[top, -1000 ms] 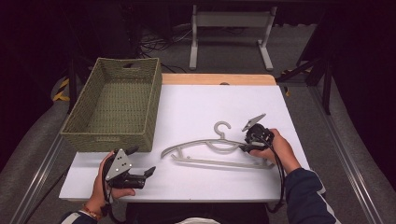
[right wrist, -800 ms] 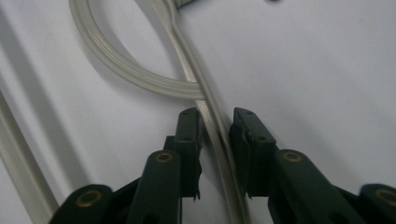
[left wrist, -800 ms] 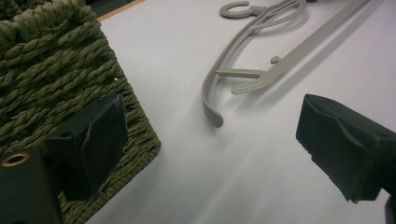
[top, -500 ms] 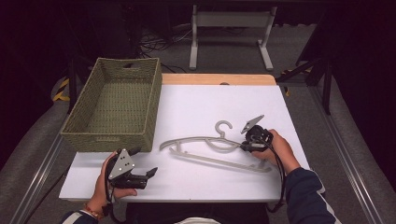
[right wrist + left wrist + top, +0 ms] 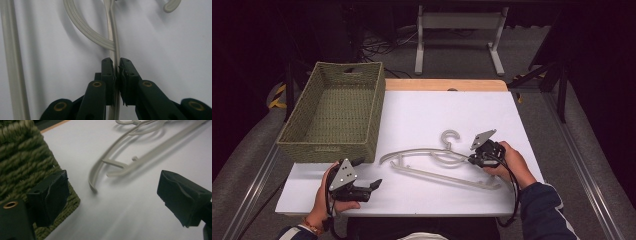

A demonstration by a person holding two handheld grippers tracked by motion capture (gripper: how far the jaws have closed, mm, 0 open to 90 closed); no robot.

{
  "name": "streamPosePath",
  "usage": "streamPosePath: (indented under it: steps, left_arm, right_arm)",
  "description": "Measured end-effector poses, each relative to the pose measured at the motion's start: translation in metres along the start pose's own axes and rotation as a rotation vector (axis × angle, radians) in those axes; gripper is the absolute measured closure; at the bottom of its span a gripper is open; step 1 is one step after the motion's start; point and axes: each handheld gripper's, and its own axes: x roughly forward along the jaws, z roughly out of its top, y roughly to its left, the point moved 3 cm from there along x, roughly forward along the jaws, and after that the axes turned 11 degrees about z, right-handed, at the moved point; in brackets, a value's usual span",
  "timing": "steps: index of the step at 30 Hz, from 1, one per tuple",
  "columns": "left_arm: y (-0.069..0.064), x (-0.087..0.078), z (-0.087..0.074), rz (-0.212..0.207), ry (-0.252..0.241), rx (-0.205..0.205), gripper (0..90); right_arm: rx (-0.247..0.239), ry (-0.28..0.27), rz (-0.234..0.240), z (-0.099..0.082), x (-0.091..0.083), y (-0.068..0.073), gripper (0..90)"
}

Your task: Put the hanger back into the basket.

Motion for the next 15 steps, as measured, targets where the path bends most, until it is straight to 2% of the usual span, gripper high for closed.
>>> streamPosePath:
  steps: [3, 4, 5, 6, 8, 11, 12, 13, 14, 15]
  left_arm:
    - [-0.001, 0.001, 0.008, 0.004, -0.002, 0.013, 12.7]
    - [-0.002, 0.001, 0.014, 0.001, 0.0, 0.024, 12.7]
    - [-0.004, 0.002, 0.017, -0.003, 0.0, 0.03, 12.7]
    - [-0.007, 0.005, 0.022, 0.0, 0.013, 0.053, 13.1]
    - [-0.013, 0.011, 0.031, 0.005, 0.032, 0.108, 14.2]
    - [-0.022, 0.023, 0.038, 0.009, 0.072, 0.168, 16.9]
    - [-0.025, 0.026, 0.039, 0.007, 0.084, 0.175, 18.7]
    - [-0.027, 0.032, 0.041, 0.009, 0.105, 0.195, 19.9]
    - [-0.031, 0.042, 0.044, 0.006, 0.153, 0.224, 21.1]
    - [-0.031, 0.042, 0.044, 0.006, 0.153, 0.224, 21.5]
  right_arm:
    - [-0.062, -0.002, -0.007, 0.004, -0.004, 0.009, 82.8]
    - [-0.062, -0.002, -0.007, 0.004, -0.004, 0.009, 82.8]
    - [-0.097, -0.004, 0.003, 0.006, -0.005, 0.014, 82.8]
    - [-0.11, -0.005, 0.015, 0.008, -0.005, 0.018, 82.8]
    - [-0.157, -0.01, 0.004, 0.013, -0.007, 0.025, 82.8]
    - [-0.195, -0.018, -0.009, 0.02, -0.009, 0.033, 82.8]
    - [-0.214, -0.031, -0.01, 0.024, -0.011, 0.037, 82.8]
    - [-0.215, -0.039, -0.007, 0.026, -0.012, 0.039, 82.8]
    - [-0.222, -0.04, -0.001, 0.027, -0.012, 0.041, 82.8]
    - [-0.222, -0.04, -0.001, 0.027, -0.012, 0.041, 82.8]
